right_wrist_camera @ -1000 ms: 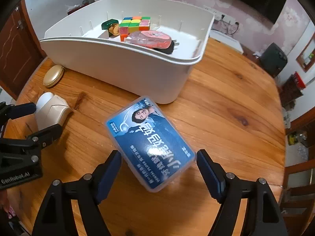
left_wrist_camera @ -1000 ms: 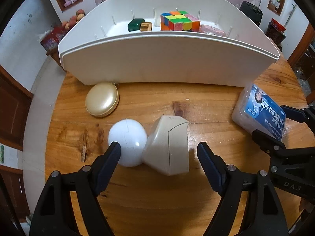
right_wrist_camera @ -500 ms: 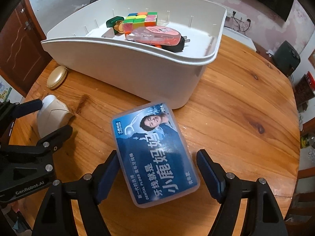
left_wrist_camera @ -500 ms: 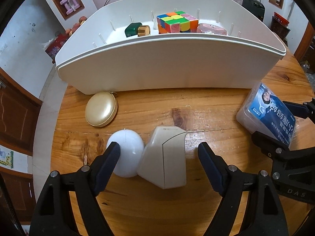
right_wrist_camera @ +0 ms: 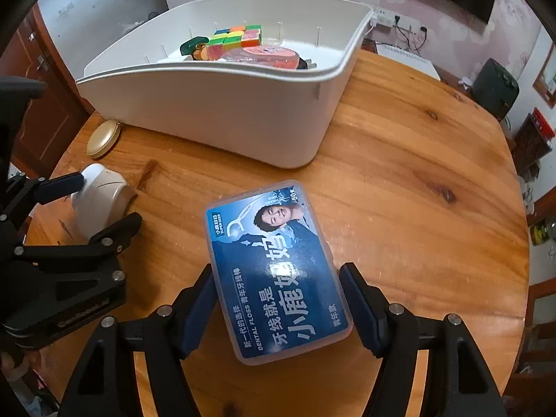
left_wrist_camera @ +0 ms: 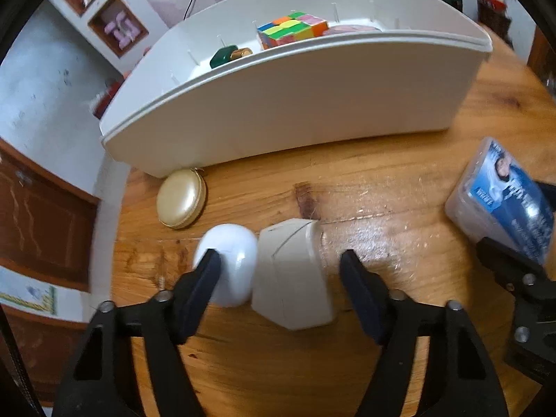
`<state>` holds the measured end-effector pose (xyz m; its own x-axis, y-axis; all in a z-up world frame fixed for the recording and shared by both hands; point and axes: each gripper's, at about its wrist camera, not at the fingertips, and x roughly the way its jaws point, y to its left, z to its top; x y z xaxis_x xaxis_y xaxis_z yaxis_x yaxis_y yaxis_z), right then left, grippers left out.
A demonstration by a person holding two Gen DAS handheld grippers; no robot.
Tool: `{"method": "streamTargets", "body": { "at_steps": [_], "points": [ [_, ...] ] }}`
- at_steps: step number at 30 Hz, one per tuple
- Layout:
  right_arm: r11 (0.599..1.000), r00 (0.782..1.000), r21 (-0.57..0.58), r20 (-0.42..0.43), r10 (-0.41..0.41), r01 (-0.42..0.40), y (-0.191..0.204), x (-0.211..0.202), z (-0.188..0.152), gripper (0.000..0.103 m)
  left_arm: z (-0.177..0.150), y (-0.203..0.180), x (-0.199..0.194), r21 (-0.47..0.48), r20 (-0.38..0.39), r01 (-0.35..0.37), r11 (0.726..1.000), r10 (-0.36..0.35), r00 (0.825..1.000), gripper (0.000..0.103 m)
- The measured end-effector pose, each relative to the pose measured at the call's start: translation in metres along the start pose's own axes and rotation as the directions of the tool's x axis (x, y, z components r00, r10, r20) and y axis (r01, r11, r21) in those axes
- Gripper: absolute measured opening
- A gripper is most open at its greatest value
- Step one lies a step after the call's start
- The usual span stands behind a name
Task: Organize rigid objects
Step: 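Grasp the blue printed box with right tool while left tool reaches the beige case, then lift the blue printed box with right tool while left tool grasps the beige case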
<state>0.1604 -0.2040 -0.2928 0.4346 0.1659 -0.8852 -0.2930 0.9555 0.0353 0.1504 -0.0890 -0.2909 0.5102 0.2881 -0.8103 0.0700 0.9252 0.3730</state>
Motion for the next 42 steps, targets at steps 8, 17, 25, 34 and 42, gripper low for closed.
{"method": "streamTargets", "body": {
  "at_steps": [8,17,25,34,42],
  "points": [
    [0.999,1.0,0.022,-0.008,0.026,-0.026,0.004,-0.006,-0.013,0.07,-0.006,-0.009,-0.007,0.048,0.016,0.03,0.998,-0.031,0.999,0.045],
    [0.997,0.999,0.058,0.027,0.047,-0.048,0.004,-0.022,-0.015,0.069,-0.004,0.013,-0.013,-0.024,0.011,0.109,0.994,-0.109,0.994,0.045],
    [0.997,0.996,0.048,0.074,0.058,-0.061,0.013,-0.045,-0.01,0.067,0.004,0.031,-0.032,-0.052,0.05,0.126,0.991,-0.123,0.991,0.045],
    [0.998,0.989,0.028,0.134,0.056,-0.061,0.022,-0.066,0.01,0.061,0.017,0.048,-0.057,-0.074,0.113,0.127,0.989,-0.118,0.987,0.045],
    [0.996,0.991,0.031,0.109,0.075,-0.079,0.021,-0.063,0.026,0.004,0.03,0.056,-0.061,-0.085,0.128,0.129,0.988,-0.117,0.985,0.045]
  ]
}}
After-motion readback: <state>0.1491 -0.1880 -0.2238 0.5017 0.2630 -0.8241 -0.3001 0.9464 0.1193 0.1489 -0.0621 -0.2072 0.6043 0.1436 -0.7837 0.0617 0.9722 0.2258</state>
